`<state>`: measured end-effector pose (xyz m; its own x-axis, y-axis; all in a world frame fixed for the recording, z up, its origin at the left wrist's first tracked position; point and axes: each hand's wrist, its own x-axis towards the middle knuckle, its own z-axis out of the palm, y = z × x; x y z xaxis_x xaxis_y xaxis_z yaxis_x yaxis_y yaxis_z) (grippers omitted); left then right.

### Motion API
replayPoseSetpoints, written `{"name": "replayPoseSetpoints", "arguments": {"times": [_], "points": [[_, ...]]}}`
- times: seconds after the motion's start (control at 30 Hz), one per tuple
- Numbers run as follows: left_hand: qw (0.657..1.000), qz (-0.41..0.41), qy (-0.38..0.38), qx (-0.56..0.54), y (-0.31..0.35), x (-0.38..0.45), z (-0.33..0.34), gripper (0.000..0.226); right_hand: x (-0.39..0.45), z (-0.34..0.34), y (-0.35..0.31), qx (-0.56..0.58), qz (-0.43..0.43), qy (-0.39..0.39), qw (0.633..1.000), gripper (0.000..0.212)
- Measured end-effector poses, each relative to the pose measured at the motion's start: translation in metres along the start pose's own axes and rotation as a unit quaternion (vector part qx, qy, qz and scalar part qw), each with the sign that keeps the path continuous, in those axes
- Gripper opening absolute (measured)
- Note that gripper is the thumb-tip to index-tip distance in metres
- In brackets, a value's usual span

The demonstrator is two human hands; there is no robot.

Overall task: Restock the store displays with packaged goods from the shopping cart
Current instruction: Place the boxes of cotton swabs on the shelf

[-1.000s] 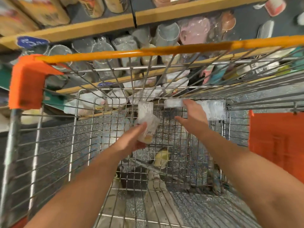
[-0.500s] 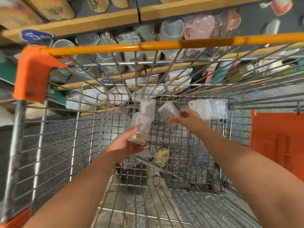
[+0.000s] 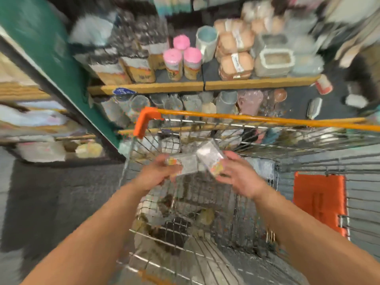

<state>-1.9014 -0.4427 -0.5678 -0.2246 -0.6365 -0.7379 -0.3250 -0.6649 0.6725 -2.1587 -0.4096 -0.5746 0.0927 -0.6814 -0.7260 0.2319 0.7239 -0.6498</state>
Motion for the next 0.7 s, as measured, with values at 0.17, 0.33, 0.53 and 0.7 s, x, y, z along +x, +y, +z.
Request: {"name": "replayPoseSetpoints", "arguments": {"times": [0.17, 0.33, 0.53, 0.7], "points": [[0.99, 0.11, -0.028, 0.082, 0.069, -0.064, -0.052, 0.044, -0.055, 0.071, -0.074, -0.007, -0.089, 0.025, 0.996, 0.012], [0.977, 0.204, 0.046, 0.035, 0.106, -0.139, -0.14, 0.043, -0.107, 0.177, -0.118, -0.106, -0.186, 0.028, 0.976, 0.023], [0.957, 0.262, 0.116, -0.037, 0.09, -0.22, -0.271, 0.02, -0.125, 0.329, -0.129, -0.126, -0.273, -0.014, 0.954, 0.045], [0.937, 0.266, 0.193, -0.114, 0.06, -0.283, -0.379, 0.026, -0.12, 0.447, -0.131, -0.172, -0.303, -0.055, 0.936, 0.022]]}}
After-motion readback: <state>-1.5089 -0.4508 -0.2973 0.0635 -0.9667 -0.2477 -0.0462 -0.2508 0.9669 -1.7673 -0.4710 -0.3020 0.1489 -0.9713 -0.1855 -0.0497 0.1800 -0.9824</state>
